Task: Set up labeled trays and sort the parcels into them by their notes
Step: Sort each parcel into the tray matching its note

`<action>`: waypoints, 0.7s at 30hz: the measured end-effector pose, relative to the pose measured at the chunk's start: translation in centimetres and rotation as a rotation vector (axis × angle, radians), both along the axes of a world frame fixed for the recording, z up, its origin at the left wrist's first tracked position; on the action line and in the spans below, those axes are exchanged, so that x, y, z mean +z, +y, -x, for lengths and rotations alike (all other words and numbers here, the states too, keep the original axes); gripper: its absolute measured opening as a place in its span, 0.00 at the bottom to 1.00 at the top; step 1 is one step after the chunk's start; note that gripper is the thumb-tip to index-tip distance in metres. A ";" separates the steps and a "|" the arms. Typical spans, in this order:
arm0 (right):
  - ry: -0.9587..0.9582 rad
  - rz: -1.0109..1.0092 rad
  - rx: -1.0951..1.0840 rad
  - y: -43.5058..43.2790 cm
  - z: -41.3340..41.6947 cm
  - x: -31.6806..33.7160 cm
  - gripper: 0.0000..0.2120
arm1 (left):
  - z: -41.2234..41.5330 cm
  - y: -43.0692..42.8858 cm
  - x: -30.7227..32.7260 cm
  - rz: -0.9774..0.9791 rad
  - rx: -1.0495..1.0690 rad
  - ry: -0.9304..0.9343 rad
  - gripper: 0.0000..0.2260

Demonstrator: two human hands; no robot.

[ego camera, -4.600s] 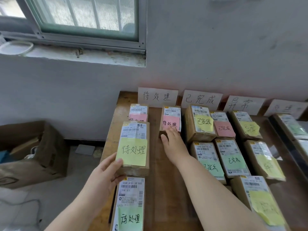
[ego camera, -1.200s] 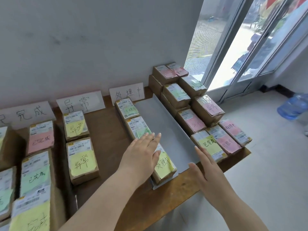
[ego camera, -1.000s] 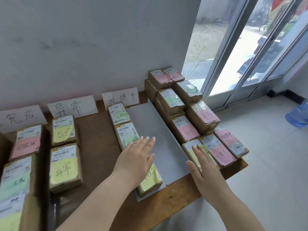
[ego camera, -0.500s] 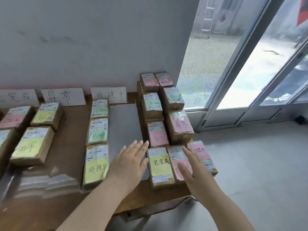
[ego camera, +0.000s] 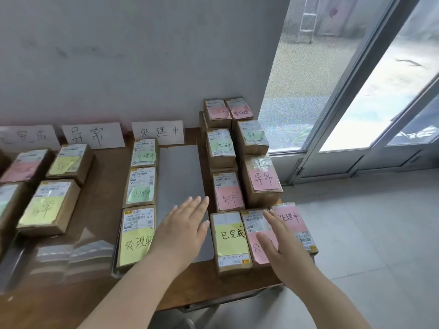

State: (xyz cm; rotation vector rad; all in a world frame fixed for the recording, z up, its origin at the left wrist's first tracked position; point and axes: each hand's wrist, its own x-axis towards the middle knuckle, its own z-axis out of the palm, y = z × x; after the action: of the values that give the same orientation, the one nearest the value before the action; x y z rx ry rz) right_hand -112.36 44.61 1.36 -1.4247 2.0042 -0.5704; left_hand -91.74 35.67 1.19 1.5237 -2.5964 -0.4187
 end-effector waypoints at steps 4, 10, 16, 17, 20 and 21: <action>0.052 0.047 -0.061 -1.7 0.6 0.5 0.28 | 0.3 -2.0 -0.2 -0.002 -0.030 0.018 0.24; 0.050 0.083 -0.116 -2.9 0.3 -1.1 0.27 | 0.0 -3.8 -1.7 -0.009 -0.065 -0.002 0.24; 0.045 0.105 -0.098 -5.1 1.3 -0.6 0.27 | -0.6 -5.4 -1.9 -0.025 -0.011 0.023 0.25; 0.038 0.115 -0.108 -5.7 1.8 -0.2 0.27 | -0.5 -5.8 -1.8 -0.029 0.002 0.038 0.25; 0.044 0.141 -0.094 -8.0 4.1 0.6 0.26 | 0.1 -7.2 -1.6 -0.026 0.047 0.064 0.25; 0.057 0.147 -0.071 -8.9 4.9 0.9 0.26 | 0.5 -7.6 -1.4 -0.028 0.067 0.075 0.24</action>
State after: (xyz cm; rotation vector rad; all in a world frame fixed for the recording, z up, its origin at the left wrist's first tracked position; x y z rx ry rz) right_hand -117.27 35.69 2.28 -1.4752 2.1023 -0.7292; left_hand -92.26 28.12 -0.26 1.5678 -2.4856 -0.4977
